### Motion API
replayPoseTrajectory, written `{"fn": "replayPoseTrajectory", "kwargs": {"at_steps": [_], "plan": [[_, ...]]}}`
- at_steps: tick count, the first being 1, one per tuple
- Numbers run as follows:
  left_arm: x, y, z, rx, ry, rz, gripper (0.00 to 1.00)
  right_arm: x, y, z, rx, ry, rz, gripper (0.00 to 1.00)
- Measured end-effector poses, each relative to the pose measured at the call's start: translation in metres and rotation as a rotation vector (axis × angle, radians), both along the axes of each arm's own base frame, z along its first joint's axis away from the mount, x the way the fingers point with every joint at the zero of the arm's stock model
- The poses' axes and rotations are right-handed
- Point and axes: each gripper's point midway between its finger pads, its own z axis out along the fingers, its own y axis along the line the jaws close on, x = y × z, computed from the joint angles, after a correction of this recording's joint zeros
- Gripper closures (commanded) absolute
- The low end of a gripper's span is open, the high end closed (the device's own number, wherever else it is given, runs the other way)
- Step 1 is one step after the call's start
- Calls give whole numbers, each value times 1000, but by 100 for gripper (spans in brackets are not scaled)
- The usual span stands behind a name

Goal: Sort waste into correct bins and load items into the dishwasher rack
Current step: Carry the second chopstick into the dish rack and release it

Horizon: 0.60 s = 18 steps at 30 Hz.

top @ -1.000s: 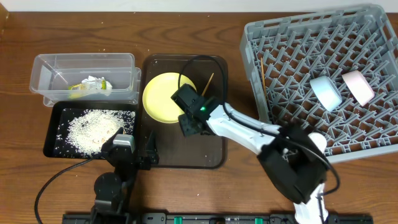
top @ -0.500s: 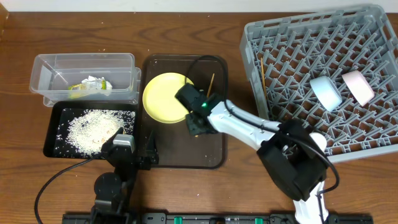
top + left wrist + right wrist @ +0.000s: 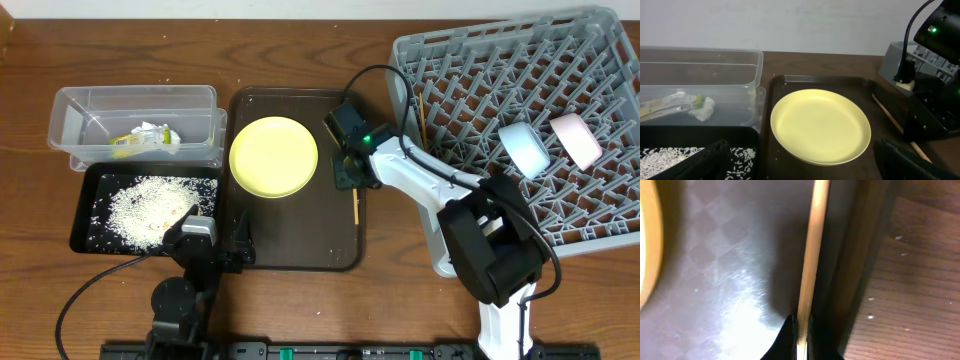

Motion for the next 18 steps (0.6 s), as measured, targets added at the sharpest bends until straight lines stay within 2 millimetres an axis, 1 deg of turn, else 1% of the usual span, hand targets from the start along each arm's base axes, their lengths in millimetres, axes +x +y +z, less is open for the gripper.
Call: {"fn": "replayPoseTrajectory", "kwargs": {"at_steps": [5, 7, 9, 11, 13, 15, 16, 17, 18], "plan": [[0, 0, 0, 0, 0, 0, 7, -5, 4, 3, 20, 21, 13, 99], [0, 0, 0, 0, 0, 0, 7, -9, 3, 9, 26, 22, 30, 99], [0, 0, 0, 0, 0, 0, 7, -10, 2, 23, 36, -2, 49, 99], [0, 0, 0, 0, 0, 0, 7, -6, 0, 49, 52, -61, 63, 99], [0, 0, 0, 0, 0, 0, 7, 3, -5, 90, 77, -162, 74, 99], [0, 0, 0, 0, 0, 0, 7, 12, -18, 130, 97, -260, 79, 99], [0, 0, 0, 0, 0, 0, 7, 16, -27, 147, 98, -303, 79, 99], [0, 0, 0, 0, 0, 0, 7, 20, -38, 161, 95, -338, 79, 99], [0, 0, 0, 0, 0, 0, 7, 23, -48, 169, 84, -356, 77, 99]]}}
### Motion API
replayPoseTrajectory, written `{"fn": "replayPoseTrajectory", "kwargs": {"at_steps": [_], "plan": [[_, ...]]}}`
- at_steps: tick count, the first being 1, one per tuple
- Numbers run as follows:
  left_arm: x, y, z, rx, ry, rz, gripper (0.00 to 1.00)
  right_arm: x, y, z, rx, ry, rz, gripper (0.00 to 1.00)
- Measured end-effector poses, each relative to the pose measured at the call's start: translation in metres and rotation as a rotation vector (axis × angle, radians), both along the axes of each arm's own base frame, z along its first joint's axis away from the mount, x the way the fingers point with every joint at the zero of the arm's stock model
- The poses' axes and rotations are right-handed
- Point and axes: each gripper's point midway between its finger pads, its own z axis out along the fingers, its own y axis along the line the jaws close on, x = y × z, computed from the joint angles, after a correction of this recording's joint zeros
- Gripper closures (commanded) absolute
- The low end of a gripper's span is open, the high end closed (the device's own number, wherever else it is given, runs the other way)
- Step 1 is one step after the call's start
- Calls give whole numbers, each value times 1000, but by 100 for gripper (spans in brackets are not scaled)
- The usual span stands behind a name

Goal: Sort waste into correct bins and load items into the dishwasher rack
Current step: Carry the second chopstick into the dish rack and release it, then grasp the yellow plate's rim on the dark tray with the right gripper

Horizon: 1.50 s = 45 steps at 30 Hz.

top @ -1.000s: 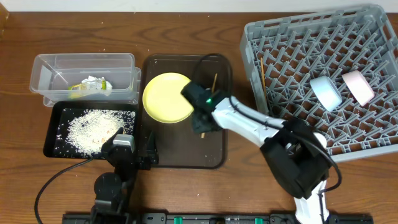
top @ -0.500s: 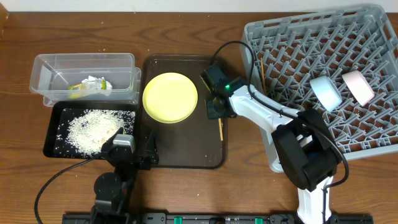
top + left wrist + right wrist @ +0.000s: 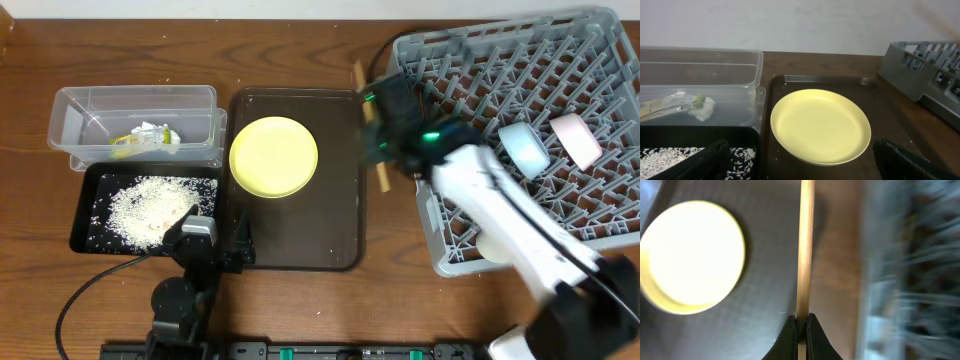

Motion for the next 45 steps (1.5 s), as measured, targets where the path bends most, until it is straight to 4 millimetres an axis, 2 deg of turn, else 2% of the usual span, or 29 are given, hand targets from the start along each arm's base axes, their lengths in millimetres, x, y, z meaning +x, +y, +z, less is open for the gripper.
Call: {"fn": "replayPoseTrajectory", "kwargs": {"at_steps": [2, 6, 11, 15, 16, 17, 18, 21, 23, 25, 27, 31, 35, 37, 39, 42, 43, 45], "plan": [[0, 0, 0, 0, 0, 0, 7, 5, -20, 4, -34, -9, -10, 99], [0, 0, 0, 0, 0, 0, 7, 12, -55, -23, -132, 58, -25, 99], [0, 0, 0, 0, 0, 0, 7, 19, -77, -60, -224, 137, -34, 99], [0, 0, 0, 0, 0, 0, 7, 20, -82, -65, -248, 142, -32, 99], [0, 0, 0, 0, 0, 0, 7, 20, -82, -65, -251, 138, -32, 96], [0, 0, 0, 0, 0, 0, 7, 20, -83, -65, -256, 138, -31, 87], [0, 0, 0, 0, 0, 0, 7, 20, -84, -65, -260, 139, -32, 71], [0, 0, 0, 0, 0, 0, 6, 19, -83, -66, -259, 144, -26, 62], [0, 0, 0, 0, 0, 0, 7, 17, -74, -66, -220, 151, 4, 55], [0, 0, 0, 0, 0, 0, 6, 17, -57, -65, -158, 147, 41, 53], [0, 0, 0, 0, 0, 0, 7, 14, -31, -62, -81, 141, 102, 53], [0, 0, 0, 0, 0, 0, 7, -8, 35, -55, 41, 142, 212, 55], [0, 0, 0, 0, 0, 0, 7, -27, 96, -54, 93, 107, 239, 44], [0, 0, 0, 0, 0, 0, 7, -32, 113, -65, 87, 103, 217, 42], [0, 0, 0, 0, 0, 0, 7, -31, 125, -89, 73, 114, 179, 40], [0, 0, 0, 0, 0, 0, 6, -23, 130, -130, 50, 141, 127, 43], [0, 0, 0, 0, 0, 0, 7, -22, 130, -143, 42, 154, 114, 49], [0, 0, 0, 0, 0, 0, 7, -18, 128, -165, 29, 171, 85, 77]]}}
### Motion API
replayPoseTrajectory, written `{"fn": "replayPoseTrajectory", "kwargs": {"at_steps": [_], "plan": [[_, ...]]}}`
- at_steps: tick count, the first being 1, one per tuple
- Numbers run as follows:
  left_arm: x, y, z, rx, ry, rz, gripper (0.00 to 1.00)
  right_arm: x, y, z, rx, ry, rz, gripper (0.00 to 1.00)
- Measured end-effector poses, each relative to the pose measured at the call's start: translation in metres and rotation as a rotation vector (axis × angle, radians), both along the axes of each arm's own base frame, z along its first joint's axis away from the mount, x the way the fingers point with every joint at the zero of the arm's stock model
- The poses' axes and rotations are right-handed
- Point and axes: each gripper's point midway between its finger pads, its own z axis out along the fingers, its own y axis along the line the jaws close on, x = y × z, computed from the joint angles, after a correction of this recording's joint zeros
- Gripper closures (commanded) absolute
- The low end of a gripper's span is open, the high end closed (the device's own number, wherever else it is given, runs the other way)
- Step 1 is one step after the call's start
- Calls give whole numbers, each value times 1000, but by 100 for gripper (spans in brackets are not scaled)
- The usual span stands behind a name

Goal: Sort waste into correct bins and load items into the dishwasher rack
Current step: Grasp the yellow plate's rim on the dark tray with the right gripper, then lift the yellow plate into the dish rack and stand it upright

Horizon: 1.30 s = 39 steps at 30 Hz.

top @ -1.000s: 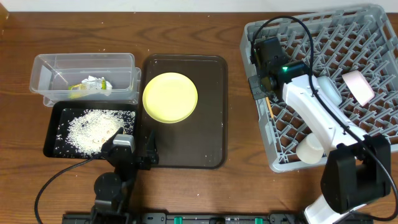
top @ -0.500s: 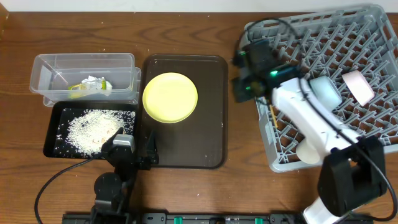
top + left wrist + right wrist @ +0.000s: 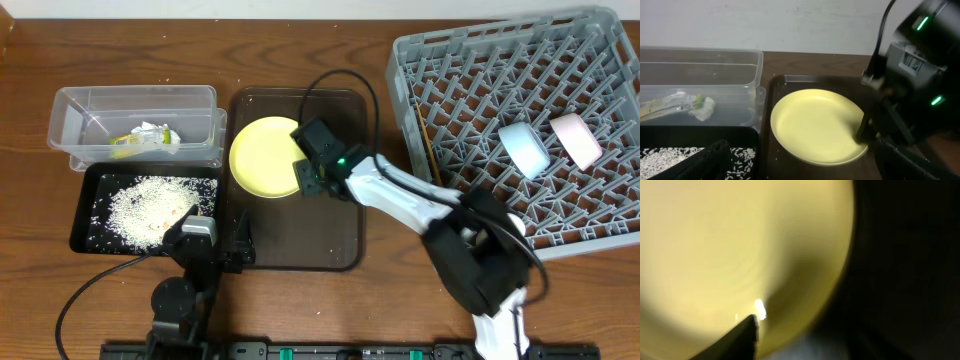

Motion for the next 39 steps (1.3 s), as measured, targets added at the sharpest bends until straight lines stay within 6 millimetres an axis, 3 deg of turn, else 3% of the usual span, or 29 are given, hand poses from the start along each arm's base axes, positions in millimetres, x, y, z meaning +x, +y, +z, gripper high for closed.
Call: {"fn": "replayPoseTrajectory", "kwargs": {"at_steps": [3, 8, 13, 15, 20, 21, 24, 27, 34, 39], "plan": [[0, 0, 0, 0, 0, 0, 7, 0, 2, 0, 26, 23, -25, 99], [0, 0, 0, 0, 0, 0, 7, -5, -8, 2, 27, 80, -56, 99], [0, 0, 0, 0, 0, 0, 7, -4, -43, 20, -30, 95, -115, 99], [0, 0, 0, 0, 0, 0, 7, 6, -61, 44, -31, 47, -139, 99], [0, 0, 0, 0, 0, 0, 7, 42, -121, 146, -31, -213, -187, 99], [0, 0, 0, 0, 0, 0, 7, 48, -141, 176, -53, -296, -211, 99], [0, 0, 0, 0, 0, 0, 7, 56, -197, 236, -154, -478, -283, 99], [0, 0, 0, 0, 0, 0, 7, 59, -244, 272, -295, -593, -343, 99], [0, 0, 0, 0, 0, 0, 7, 72, -325, 281, -672, -623, -455, 99], [0, 0, 0, 0, 0, 0, 7, 91, -361, 264, -866, -590, -523, 99]]}}
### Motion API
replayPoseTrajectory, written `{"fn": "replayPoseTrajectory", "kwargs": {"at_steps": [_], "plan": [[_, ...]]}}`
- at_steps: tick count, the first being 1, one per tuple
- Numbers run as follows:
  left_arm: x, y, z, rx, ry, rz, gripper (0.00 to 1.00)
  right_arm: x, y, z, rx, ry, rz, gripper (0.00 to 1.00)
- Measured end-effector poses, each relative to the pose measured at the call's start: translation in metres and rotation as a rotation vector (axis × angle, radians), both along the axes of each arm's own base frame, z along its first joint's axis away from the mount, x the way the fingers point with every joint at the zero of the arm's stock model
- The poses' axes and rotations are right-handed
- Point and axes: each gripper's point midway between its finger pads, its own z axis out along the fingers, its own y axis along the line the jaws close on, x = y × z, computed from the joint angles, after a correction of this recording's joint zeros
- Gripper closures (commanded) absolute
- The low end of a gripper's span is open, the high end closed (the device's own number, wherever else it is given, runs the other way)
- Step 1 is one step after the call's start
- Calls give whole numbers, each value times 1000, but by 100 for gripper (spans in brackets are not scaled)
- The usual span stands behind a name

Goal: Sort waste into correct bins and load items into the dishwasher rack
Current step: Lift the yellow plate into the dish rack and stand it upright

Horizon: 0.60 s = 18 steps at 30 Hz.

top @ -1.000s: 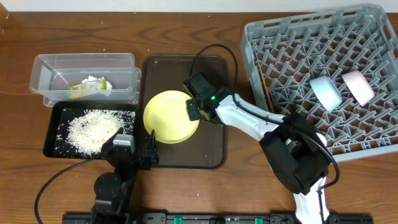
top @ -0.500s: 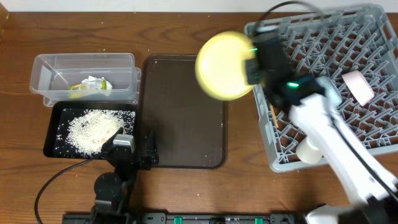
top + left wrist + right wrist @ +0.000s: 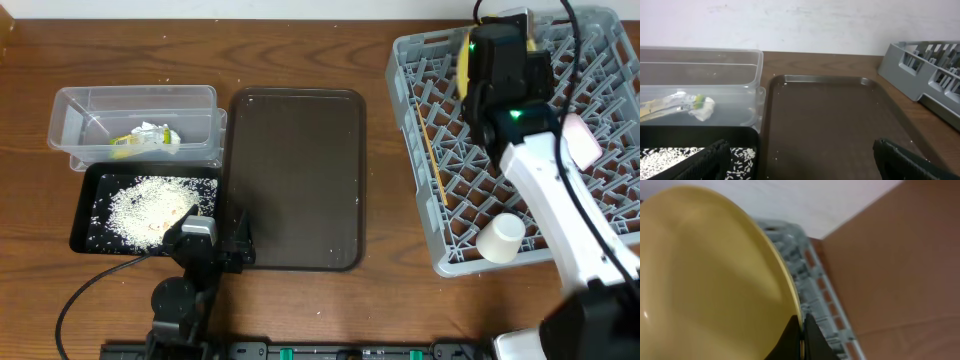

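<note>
My right gripper (image 3: 801, 332) is shut on the rim of the yellow plate (image 3: 715, 280), which it holds on edge over the far part of the grey dishwasher rack (image 3: 450, 215). From overhead the plate (image 3: 465, 62) shows as a thin yellow sliver beside the right gripper (image 3: 497, 60). A wooden chopstick (image 3: 432, 150) lies in the rack's left side. A white cup (image 3: 499, 238) sits at the rack's front and a pink cup (image 3: 583, 140) at its right. The brown tray (image 3: 295, 180) is bare. My left gripper (image 3: 805, 167) stands open at the tray's near edge, holding nothing.
A clear bin (image 3: 135, 125) with a crumpled wrapper (image 3: 145, 137) stands at the back left. In front of it a black tray (image 3: 90, 235) holds rice (image 3: 150, 205). The rack's corner (image 3: 930, 70) rises to the right of the tray in the left wrist view.
The right gripper was at the plate's right rim on the brown tray. Now it is shut on that rim, with the plate on edge over the rack's far side. The tray is bare.
The right gripper was shut on a chopstick at the tray's right edge, then held it between tray and rack. Later the chopstick lay in the rack and the gripper was at the plate. Now the plate is held over the rack. The left arm stayed put.
</note>
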Motion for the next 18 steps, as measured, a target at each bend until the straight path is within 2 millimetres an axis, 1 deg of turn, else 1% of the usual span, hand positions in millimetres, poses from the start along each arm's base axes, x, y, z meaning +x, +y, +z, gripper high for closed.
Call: {"fn": "replayPoseTrajectory", "kwargs": {"at_steps": [4, 8, 9, 11, 12, 15, 16, 18], "plan": [[0, 0, 0, 0, 0, 0, 7, 11, -11, -16, -69, 43, -36, 99], [0, 0, 0, 0, 0, 0, 7, 16, -12, -35, -117, 110, -37, 99], [0, 0, 0, 0, 0, 0, 7, 17, -12, -38, -129, 122, -40, 90], [0, 0, 0, 0, 0, 0, 6, 18, -9, -41, -137, 122, -47, 55], [0, 0, 0, 0, 0, 0, 6, 17, -6, -41, -144, 122, -47, 41], [0, 0, 0, 0, 0, 0, 7, 13, 6, -37, -147, 114, -36, 27], [0, 0, 0, 0, 0, 0, 6, 10, 13, -36, -146, 118, -23, 23], [0, 0, 0, 0, 0, 0, 6, 3, 28, -33, -127, 136, 25, 21]]}}
